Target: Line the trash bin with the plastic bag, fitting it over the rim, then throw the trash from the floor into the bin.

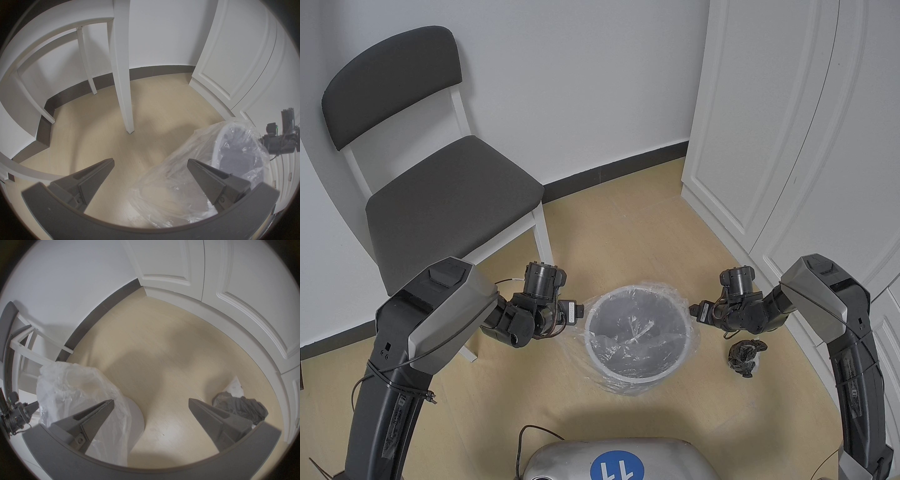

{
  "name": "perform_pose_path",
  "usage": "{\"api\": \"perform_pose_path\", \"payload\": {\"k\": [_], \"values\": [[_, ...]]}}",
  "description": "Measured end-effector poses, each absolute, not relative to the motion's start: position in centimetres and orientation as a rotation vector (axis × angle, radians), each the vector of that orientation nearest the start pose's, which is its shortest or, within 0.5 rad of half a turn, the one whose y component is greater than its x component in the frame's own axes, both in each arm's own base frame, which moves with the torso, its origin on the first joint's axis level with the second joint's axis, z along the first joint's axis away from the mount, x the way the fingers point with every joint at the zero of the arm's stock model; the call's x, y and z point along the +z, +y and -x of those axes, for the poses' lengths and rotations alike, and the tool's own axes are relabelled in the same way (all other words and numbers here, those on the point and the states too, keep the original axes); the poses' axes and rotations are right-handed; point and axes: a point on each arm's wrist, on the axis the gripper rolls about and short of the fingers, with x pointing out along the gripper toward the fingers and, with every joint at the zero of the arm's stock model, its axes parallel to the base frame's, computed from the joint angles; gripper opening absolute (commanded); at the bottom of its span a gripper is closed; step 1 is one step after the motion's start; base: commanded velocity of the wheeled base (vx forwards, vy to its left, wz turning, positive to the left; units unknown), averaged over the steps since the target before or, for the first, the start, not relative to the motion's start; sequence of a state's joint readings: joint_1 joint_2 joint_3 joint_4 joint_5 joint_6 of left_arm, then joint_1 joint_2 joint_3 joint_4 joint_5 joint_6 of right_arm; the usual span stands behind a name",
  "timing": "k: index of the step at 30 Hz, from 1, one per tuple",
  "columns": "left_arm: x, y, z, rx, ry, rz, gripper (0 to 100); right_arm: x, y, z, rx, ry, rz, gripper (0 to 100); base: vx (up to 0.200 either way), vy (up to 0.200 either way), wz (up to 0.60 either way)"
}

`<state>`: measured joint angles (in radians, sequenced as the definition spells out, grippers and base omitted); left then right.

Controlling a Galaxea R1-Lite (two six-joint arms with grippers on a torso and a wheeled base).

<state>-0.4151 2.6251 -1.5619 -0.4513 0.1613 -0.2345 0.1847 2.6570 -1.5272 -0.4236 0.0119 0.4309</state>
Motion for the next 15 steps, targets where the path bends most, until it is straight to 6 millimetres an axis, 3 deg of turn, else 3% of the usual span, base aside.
{"api": "perform_pose_path", "payload": {"k": [9,15], "values": [[-2.9,-19.4,-44.8,-0.176,0.606,0.054,100,-6.1,10.0,-50.3,0.064,0.657,-0.325,100,0.0,0.0,0.0],[-2.9,-19.4,-44.5,-0.181,0.575,0.064,100,-7.6,10.8,-50.7,0.072,0.695,-0.308,100,0.0,0.0,0.0]]}}
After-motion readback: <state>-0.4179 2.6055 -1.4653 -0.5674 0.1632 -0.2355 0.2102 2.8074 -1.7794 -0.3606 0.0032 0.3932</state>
